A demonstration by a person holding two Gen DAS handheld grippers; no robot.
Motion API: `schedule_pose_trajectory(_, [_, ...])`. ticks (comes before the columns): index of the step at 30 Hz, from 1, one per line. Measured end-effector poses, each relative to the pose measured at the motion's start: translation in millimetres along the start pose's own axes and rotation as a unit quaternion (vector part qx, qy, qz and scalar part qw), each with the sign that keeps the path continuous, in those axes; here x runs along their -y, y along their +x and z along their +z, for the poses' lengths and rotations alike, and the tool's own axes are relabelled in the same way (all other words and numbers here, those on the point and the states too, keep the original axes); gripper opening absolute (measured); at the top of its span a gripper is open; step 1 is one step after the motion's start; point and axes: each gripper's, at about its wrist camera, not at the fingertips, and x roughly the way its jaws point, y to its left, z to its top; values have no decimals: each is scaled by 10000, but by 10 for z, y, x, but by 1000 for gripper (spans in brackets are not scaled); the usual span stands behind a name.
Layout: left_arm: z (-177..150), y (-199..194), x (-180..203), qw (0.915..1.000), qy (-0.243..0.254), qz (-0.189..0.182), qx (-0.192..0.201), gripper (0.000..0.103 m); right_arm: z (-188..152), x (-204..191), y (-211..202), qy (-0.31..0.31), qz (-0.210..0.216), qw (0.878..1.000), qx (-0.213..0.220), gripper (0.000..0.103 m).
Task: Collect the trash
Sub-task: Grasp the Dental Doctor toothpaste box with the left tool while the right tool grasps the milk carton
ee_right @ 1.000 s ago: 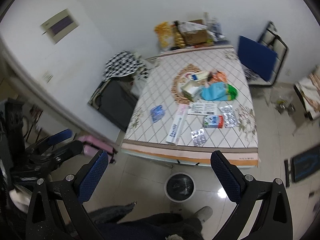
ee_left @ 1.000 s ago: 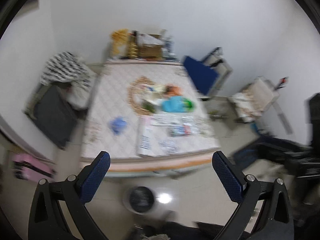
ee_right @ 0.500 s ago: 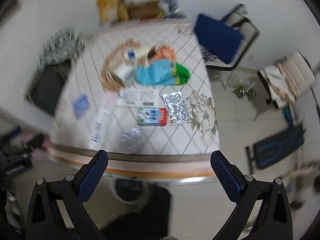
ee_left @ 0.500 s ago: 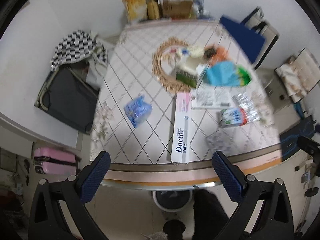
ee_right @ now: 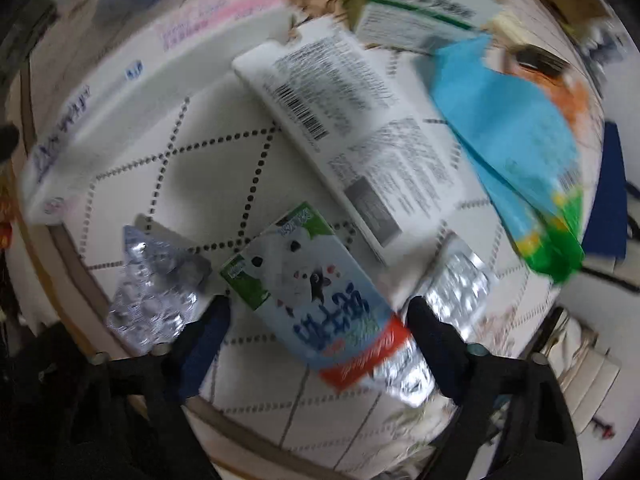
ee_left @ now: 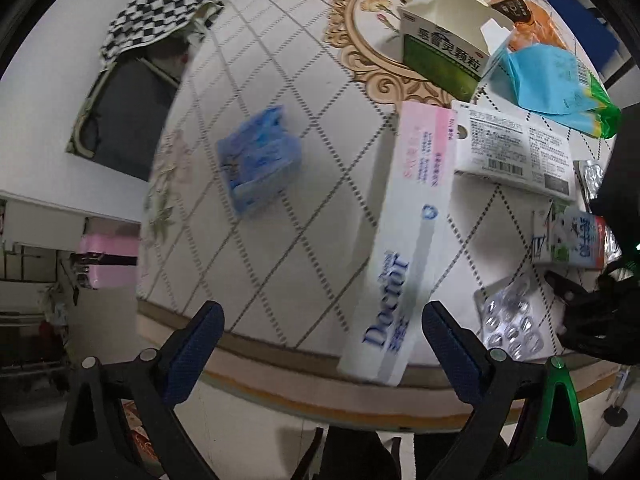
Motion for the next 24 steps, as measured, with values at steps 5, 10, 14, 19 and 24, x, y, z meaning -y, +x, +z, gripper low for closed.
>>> schedule_pose_trajectory(5, [279,191,214,9986,235,-434,-195,86,-16,490,75,1771,942,9797,-35,71])
schedule_pose_trajectory(10, [530,454,377,9967,399,-562,-439,62,-233,975,240,3898,1967,8997,-26,71])
schedule_pose_trajectory(14, [578,476,378,9964,291,-656,-455,45,-135,900,362,3751,2202,9004,-69,76])
schedule_pose_trajectory(19, [472,424,210,9980,31,-547,-324,44,21,617,401,3356,1368,9319,126,56])
schedule_pose_trajectory(24, [289,186,76,9987,-144,-495,-7,44,-49,431,297,3602,1247,9235,423,55])
